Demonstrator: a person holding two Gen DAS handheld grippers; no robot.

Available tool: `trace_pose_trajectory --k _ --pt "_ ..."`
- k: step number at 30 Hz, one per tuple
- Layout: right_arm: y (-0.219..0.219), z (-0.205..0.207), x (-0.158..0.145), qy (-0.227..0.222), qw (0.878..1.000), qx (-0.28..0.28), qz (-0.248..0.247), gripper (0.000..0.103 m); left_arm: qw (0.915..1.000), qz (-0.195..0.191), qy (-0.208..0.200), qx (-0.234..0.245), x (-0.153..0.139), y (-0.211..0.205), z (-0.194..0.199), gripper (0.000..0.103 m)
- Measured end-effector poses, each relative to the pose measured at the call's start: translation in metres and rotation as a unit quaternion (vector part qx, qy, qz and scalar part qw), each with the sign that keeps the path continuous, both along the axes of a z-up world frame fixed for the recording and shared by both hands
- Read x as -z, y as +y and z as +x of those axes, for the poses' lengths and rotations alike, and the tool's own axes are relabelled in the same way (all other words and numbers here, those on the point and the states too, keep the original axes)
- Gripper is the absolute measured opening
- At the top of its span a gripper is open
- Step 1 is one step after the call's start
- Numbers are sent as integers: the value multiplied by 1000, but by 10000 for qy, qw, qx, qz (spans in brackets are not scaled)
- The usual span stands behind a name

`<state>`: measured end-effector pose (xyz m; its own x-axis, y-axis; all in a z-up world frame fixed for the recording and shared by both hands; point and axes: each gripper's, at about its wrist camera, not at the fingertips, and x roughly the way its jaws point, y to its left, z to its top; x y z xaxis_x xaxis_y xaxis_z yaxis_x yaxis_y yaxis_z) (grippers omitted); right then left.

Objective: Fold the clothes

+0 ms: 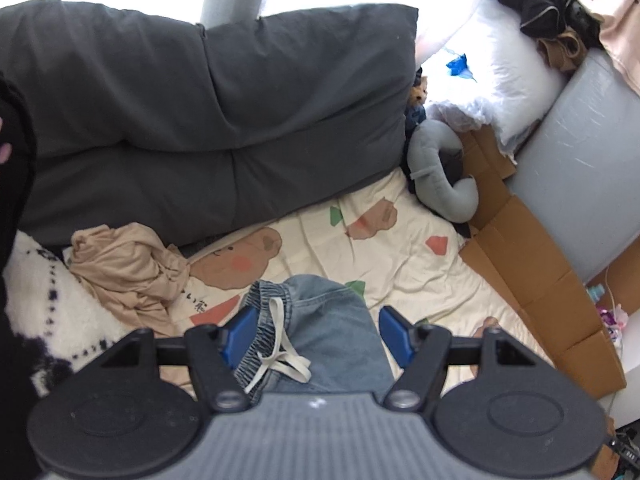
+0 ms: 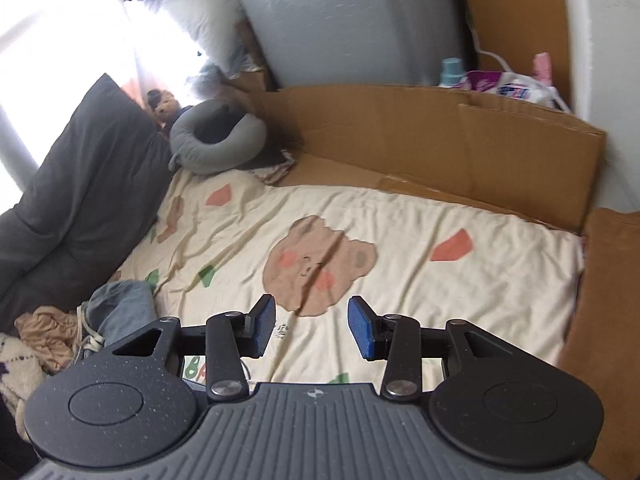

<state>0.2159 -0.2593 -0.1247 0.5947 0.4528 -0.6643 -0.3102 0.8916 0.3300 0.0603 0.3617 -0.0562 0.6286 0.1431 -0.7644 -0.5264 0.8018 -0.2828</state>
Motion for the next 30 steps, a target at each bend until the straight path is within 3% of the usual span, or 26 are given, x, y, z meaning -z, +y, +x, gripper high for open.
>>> trace_pose_trajectory --k 10,16,25,30 --pt "92 64 76 73 9948 -1014 25 47 9986 31 317 421 114 4 64 70" --pt "141 85 118 184 9890 -1465 33 47 9962 171 647 556 157 11 107 71" --pt "176 115 151 594 9866 -1511 129 47 9942 177 959 460 199 47 146 84" --pt "180 132 166 1010 9864 -1268 272 47 9925 -116 1149 403 231 74 170 86"
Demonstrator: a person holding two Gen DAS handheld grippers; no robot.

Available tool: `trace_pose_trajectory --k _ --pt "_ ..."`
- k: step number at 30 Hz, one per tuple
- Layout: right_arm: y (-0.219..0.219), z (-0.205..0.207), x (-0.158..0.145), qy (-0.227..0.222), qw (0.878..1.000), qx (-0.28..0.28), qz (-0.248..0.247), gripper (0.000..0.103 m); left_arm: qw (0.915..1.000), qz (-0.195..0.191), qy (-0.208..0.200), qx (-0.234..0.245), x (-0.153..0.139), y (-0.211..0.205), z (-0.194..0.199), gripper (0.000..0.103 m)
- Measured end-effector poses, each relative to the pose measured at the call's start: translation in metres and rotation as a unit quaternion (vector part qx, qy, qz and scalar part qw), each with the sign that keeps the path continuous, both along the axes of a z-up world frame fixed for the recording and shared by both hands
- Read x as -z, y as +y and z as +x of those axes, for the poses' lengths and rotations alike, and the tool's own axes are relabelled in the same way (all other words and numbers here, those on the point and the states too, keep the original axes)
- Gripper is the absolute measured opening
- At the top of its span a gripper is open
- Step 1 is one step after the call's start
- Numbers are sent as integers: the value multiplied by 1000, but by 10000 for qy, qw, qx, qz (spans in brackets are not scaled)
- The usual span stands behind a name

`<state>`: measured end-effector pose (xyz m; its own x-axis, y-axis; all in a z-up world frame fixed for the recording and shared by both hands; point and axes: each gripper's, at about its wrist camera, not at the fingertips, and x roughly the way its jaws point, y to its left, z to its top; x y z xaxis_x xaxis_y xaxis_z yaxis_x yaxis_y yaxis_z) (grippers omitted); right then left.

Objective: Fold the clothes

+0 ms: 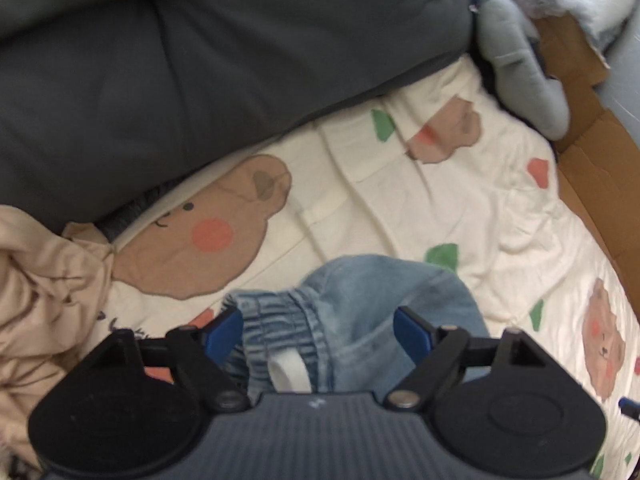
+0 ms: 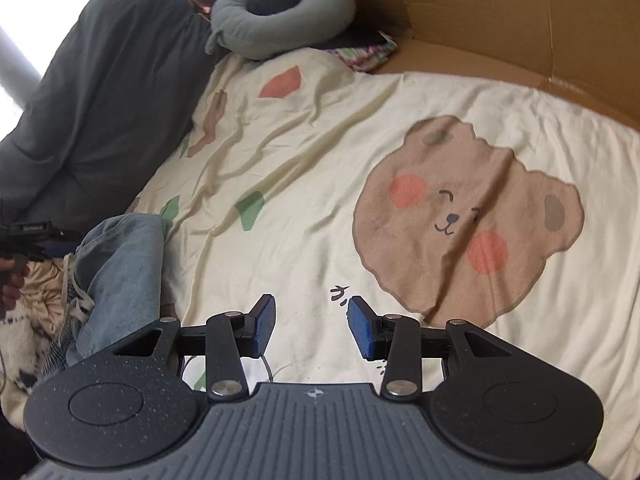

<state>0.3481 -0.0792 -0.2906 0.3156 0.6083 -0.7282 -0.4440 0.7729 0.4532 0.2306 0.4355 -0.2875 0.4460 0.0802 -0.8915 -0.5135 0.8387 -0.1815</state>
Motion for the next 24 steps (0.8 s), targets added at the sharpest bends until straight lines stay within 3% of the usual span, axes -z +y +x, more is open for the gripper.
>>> trace_pose_trajectory --k 15,18,20,24 --pt "18 15 51 165 9993 -319 -104 47 9987 -240 398 198 65 25 20 92" --pt "18 14 55 230 9992 -320 -56 47 9987 -119 440 220 64 21 19 81" --pt "18 13 56 232 9992 -336 -8 47 9989 -133 379 226 59 21 16 66" --pt "21 14 58 208 9989 -425 26 47 9984 -50 371 421 48 19 15 53"
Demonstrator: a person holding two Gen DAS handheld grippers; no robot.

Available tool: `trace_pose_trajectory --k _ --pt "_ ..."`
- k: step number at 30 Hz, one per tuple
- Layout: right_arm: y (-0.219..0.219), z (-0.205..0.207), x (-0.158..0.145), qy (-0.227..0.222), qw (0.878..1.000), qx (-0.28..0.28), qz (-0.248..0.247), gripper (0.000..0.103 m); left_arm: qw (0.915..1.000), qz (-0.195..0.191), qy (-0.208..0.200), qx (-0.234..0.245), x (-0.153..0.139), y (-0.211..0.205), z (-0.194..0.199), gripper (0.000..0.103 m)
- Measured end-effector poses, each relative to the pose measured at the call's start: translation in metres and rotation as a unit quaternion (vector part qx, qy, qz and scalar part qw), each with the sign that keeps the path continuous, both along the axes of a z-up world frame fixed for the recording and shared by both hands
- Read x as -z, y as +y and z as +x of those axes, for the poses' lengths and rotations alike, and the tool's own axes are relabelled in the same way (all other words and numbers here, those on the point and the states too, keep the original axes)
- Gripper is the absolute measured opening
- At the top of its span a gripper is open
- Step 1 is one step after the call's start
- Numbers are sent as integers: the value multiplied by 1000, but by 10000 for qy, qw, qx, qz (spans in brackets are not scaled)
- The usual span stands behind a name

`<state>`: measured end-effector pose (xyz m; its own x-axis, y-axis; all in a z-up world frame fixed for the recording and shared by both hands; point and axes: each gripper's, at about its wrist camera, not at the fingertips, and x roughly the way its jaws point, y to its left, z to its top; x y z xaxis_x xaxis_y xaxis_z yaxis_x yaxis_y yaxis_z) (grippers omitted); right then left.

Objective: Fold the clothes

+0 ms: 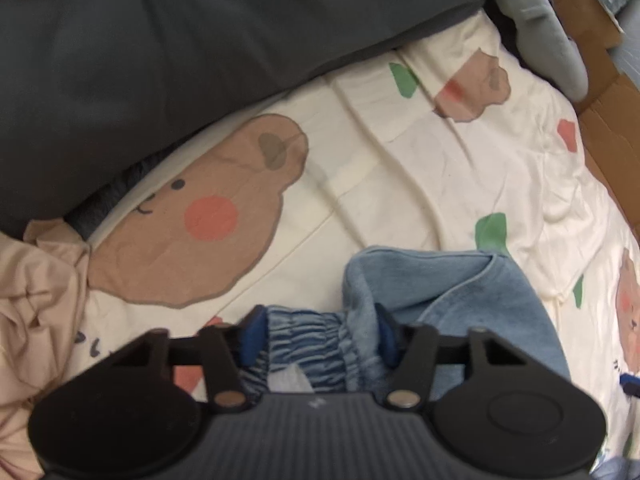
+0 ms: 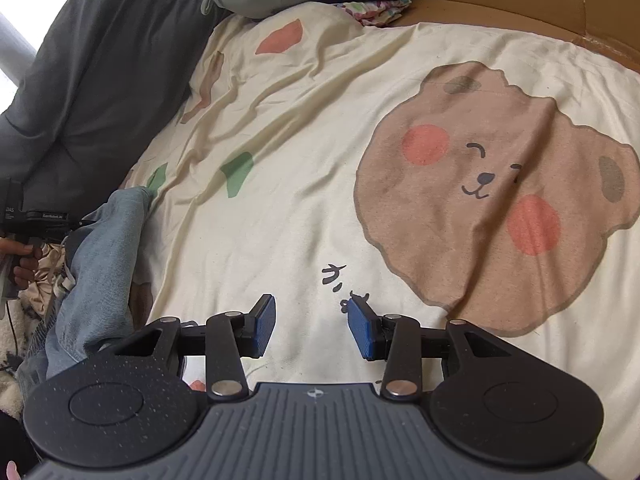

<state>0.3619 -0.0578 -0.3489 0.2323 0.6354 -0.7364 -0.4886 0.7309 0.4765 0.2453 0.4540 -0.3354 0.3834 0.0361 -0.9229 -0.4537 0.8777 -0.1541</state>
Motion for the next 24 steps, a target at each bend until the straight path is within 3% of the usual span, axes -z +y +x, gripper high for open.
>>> trace_pose_trajectory --k 4,7,9,10,24 --pt "2 2 -5 -132 9998 -26 120 47 9995 247 71 174 -27 -16 4 47" --pt "2 4 -7 -107 9995 53 299 47 9997 155 -2 189 -46 -24 -2 42" --pt "4 4 -7 -82 9995 39 296 47 9998 25 -69 162 -56 -27 -8 32" --pt "5 3 -7 -75 9996 8 285 47 9998 -69 -95 145 -60 -28 -11 16" --pt "13 -10 -16 -109 9986 -344 386 47 9979 -508 -254 320 -75 -82 -33 5"
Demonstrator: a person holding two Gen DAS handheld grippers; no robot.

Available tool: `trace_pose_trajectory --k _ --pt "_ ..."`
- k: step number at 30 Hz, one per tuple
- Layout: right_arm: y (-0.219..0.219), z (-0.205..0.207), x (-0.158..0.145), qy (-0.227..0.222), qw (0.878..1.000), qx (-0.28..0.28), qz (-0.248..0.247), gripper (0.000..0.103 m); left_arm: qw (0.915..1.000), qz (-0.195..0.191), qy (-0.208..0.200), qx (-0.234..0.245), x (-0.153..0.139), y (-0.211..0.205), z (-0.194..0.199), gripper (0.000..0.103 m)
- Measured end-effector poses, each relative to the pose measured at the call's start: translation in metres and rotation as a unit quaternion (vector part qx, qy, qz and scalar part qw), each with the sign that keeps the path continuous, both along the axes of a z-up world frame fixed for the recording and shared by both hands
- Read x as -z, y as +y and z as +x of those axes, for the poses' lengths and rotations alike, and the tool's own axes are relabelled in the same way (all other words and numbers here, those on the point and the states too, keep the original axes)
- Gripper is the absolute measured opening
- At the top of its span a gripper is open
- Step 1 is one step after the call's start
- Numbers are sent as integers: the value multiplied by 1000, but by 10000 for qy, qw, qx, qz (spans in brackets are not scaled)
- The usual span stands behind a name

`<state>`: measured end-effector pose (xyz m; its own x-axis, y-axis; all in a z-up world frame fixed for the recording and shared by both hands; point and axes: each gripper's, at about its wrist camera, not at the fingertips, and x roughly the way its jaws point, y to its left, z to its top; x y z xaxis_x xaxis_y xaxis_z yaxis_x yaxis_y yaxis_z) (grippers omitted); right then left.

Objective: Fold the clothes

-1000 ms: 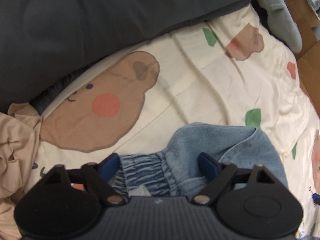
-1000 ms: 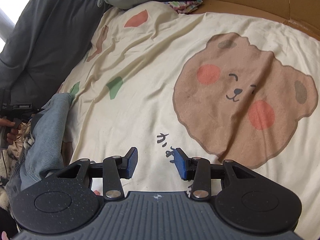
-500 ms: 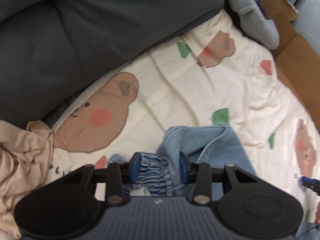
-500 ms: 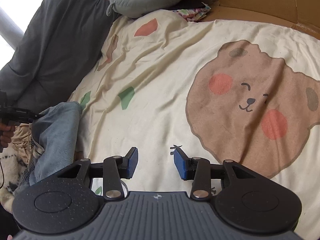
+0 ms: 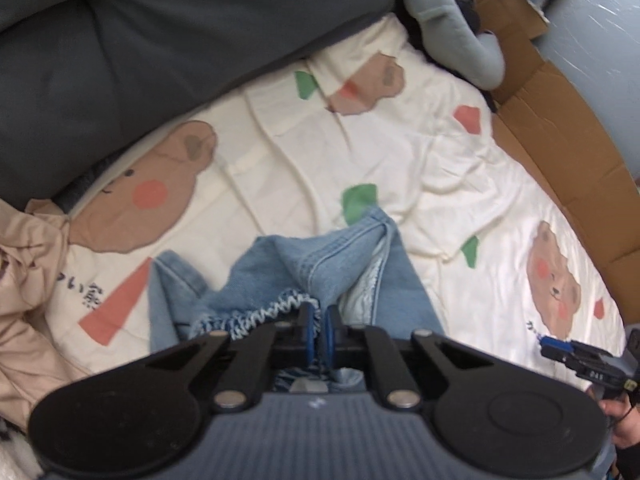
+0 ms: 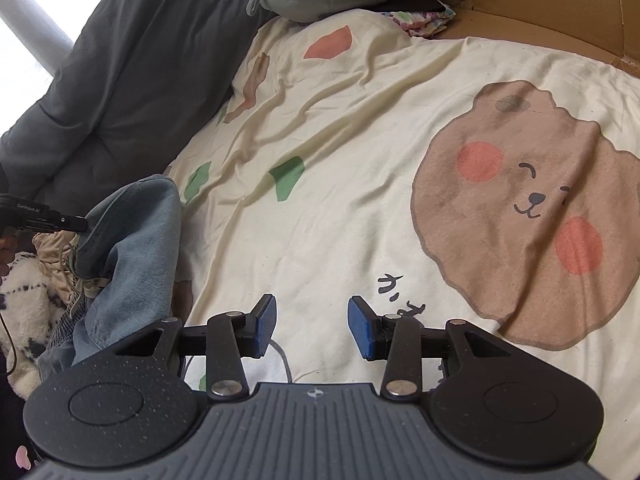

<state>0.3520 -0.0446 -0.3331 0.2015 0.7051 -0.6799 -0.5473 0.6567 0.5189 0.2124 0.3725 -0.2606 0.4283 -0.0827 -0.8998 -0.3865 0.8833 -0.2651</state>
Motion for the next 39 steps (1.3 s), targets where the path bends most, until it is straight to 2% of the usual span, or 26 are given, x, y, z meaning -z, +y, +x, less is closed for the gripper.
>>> trace_pose_trajectory --k 6,11,17,25,28,34,39 --pt "11 4 -10 5 9998 -140 164 47 9996 -261 -83 73 8 -19 -3 0" --pt "47 12 -22 22 9974 -694 196 47 9990 -398 -129 179 19 -33 -5 0" --pt "91 19 -39 -74 9909 -1331 189 47 9987 -363 -291 206 16 -29 -7 0" --pt "152 29 -50 412 9843 -1665 412 47 9951 -817 -547 -91 32 -33 -16 0" --pt "179 29 -47 803 9798 -1726 614 47 9933 -952 -623 -202 36 -33 -21 0" --pt "226 9 -38 1256 9698 -1943 772 47 9906 -1135 -728 -250 42 -37 -26 0" --pt "246 -3 -31 1530 9666 -1892 804 48 9892 -1217 -777 -263 46 -39 -28 0"
